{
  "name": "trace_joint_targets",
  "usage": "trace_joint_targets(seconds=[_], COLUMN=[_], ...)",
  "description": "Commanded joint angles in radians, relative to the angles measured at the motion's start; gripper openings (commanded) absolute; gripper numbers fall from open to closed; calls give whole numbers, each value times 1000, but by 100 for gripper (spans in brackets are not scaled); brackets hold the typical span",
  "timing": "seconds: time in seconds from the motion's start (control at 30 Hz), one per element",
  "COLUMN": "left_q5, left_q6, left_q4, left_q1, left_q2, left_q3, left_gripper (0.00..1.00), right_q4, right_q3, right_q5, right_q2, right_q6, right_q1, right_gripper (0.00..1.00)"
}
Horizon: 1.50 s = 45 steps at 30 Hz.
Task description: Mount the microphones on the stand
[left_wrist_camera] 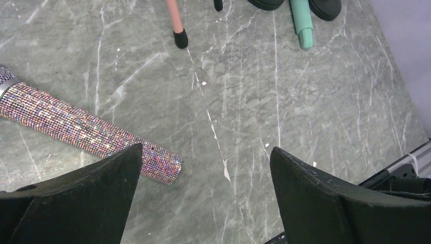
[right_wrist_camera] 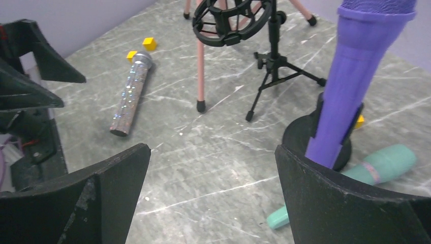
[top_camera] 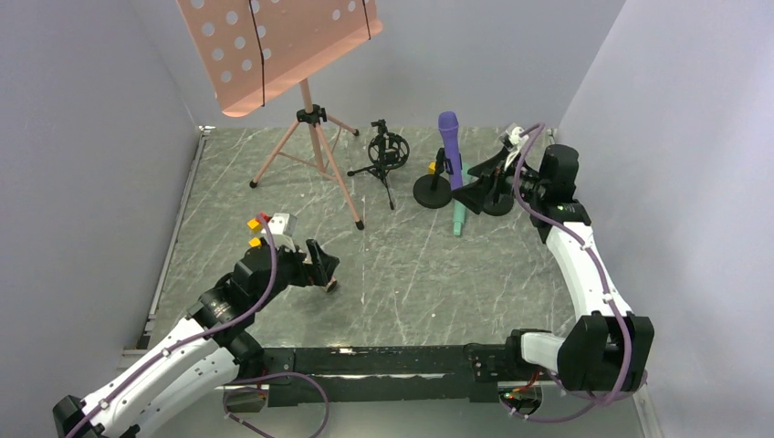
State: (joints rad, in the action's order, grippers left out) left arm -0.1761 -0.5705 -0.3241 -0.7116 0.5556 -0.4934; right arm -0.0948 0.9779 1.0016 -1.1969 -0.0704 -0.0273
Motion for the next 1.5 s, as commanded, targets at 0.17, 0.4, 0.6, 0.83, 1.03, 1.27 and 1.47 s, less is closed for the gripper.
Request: trace_joint_targets(seconds=[0.17, 0.4, 0.6, 0.83, 1.03, 1.27, 1.47], left_q5=[94, 220, 179, 141, 29, -31, 5], left_q6=[-24, -90, -371, -452, -498, -510, -509], left_q4=[235, 411, 543, 544, 382, 266, 300], left_q1=[17, 67, 100, 106, 106, 109, 130], left_q2=[143, 398, 621, 857, 947, 1015, 1101], left_q3=[-64, -236, -392, -610, -724, -813, -881], left_gripper=[99, 99, 95, 94, 93, 92, 85], right_q4=[261, 336, 347, 340, 321, 321, 307], right_q3=[-73, -105, -111, -110, -104, -105, -102], right_q5=[115, 122, 125, 140, 148, 156, 157], right_q2=[-26, -31, -38, -32, -28, -27, -26], right_q6=[200, 273, 277, 270, 251, 248, 232], right_q1=[-2, 1, 0, 1, 1, 1, 1], right_gripper=[100, 100, 100, 100, 100, 100, 100])
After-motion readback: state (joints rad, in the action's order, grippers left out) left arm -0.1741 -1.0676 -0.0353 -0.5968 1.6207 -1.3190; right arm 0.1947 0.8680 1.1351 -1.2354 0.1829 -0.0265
